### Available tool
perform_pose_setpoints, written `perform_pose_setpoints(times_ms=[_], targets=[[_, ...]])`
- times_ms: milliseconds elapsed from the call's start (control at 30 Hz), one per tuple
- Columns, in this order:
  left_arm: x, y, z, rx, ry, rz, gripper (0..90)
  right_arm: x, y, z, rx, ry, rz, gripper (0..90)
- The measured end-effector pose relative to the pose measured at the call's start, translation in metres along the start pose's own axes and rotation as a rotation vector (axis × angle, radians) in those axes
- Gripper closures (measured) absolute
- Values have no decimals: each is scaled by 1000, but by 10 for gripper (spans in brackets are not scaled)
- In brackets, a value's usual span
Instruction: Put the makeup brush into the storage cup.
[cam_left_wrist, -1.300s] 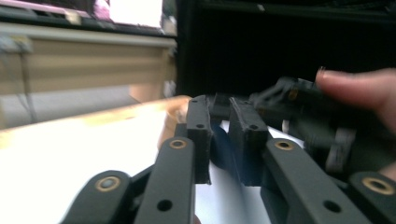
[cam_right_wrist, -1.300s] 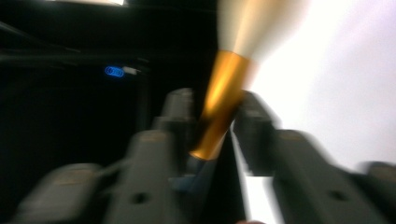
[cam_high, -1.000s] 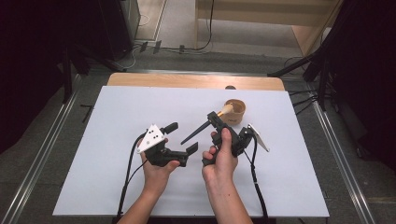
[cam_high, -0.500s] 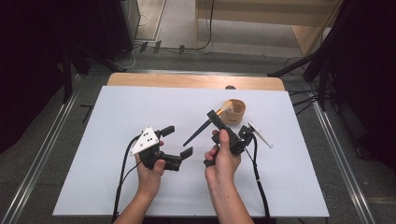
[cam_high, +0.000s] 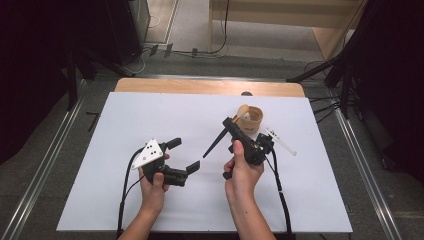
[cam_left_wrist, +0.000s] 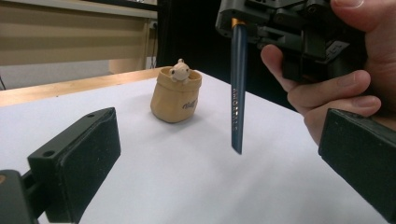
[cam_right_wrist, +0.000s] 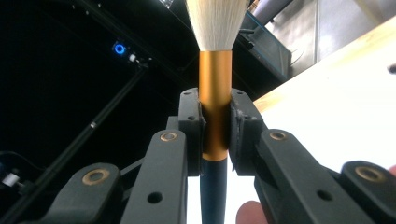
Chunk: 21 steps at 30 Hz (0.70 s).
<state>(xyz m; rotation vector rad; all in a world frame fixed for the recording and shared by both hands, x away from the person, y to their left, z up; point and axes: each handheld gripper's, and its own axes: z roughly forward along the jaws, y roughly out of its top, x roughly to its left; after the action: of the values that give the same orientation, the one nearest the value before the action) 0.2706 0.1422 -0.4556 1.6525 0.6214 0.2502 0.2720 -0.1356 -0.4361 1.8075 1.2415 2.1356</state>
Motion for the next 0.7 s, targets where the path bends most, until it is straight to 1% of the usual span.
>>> perform_pose_setpoints(times_ms=[67, 133, 167, 267, 300, 367, 500, 700], targets=[[2, -1, -3, 3, 7, 2, 0, 1, 1, 0, -2, -6, -49, 793], [3, -2, -5, 0, 15, 0, 0, 4, 2, -1, 1, -19, -87, 793], [4, -3, -7, -1, 19, -1, 0, 5, 3, -1, 4, -16, -113, 793], [6, -3, -12, -1, 30, -4, 0, 7, 4, -1, 15, -13, -158, 793], [7, -3, -13, 2, 31, -2, 0, 8, 5, -1, 16, -18, -183, 793], [8, -4, -17, 4, 41, 1, 0, 9, 6, -2, 24, -22, -210, 793], [12, -8, -25, 7, 46, 4, 0, 10, 9, -4, 14, -38, -301, 792], [18, -15, -37, 9, 64, 7, 0, 7, 13, -4, 25, -53, -375, 792]])
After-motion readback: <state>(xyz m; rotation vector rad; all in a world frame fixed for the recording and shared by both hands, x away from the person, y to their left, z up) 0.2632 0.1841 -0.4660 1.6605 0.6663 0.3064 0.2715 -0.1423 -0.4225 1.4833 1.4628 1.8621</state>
